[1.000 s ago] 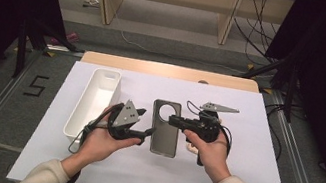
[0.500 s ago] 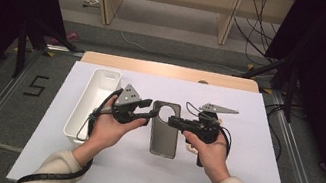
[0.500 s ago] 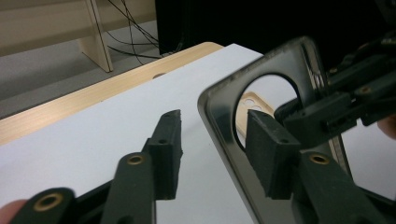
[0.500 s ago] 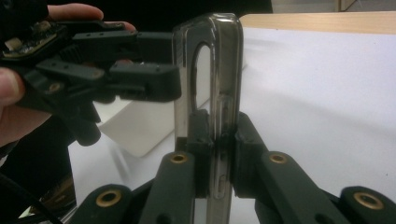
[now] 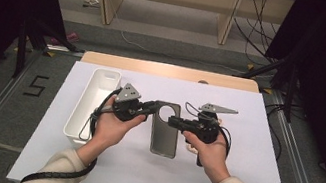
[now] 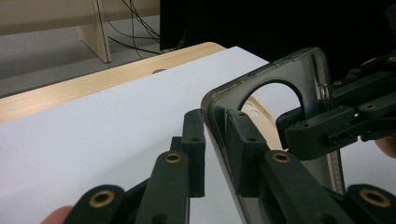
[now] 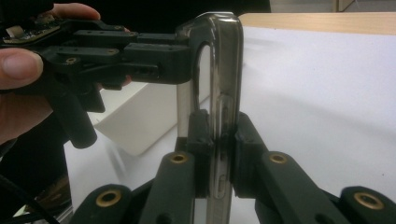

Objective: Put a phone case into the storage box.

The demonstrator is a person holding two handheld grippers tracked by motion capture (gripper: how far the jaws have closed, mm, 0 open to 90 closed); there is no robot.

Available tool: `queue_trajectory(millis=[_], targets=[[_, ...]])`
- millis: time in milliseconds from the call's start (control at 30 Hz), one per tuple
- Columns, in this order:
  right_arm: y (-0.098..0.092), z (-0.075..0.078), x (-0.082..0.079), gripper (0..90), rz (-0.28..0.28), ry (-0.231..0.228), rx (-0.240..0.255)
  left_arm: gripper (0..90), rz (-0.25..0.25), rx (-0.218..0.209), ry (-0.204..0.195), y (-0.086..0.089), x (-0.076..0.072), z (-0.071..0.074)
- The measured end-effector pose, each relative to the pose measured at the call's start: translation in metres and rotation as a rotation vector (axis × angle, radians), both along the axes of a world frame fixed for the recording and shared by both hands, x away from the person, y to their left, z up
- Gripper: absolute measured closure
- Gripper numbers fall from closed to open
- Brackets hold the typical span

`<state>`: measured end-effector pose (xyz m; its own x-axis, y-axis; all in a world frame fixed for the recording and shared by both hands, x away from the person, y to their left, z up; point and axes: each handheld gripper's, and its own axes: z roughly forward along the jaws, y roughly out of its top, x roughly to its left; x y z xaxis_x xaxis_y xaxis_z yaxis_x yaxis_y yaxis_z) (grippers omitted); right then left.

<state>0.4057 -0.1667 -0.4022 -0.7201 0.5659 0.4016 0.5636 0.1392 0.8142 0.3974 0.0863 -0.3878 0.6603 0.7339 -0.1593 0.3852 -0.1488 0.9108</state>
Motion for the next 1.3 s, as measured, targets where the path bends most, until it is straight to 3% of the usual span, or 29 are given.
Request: queue_trajectory(millis=[167, 367, 633, 700, 1300], targets=[[0.002, 0.000, -0.001, 80.7, 0.005, -0.011, -0.017, 81.1, 0.027, -0.025, 0.011, 0.000, -0.002, 0.002], [0.003, -0.003, 0.000, 80.5, 0.007, -0.010, -0.020, 83.8, 0.051, -0.042, -0.010, -0.002, -0.007, 0.005], [0.004, -0.004, 0.000, 79.0, 0.014, -0.008, -0.030, 86.2, 0.051, -0.018, -0.066, -0.005, -0.011, 0.009], [0.009, -0.003, -0.002, 79.3, 0.026, -0.028, -0.046, 87.4, 0.056, -0.006, -0.081, -0.005, -0.011, 0.009], [0.015, -0.001, -0.005, 73.7, 0.041, -0.054, -0.056, 88.7, 0.120, 0.031, -0.126, -0.008, -0.014, 0.009]])
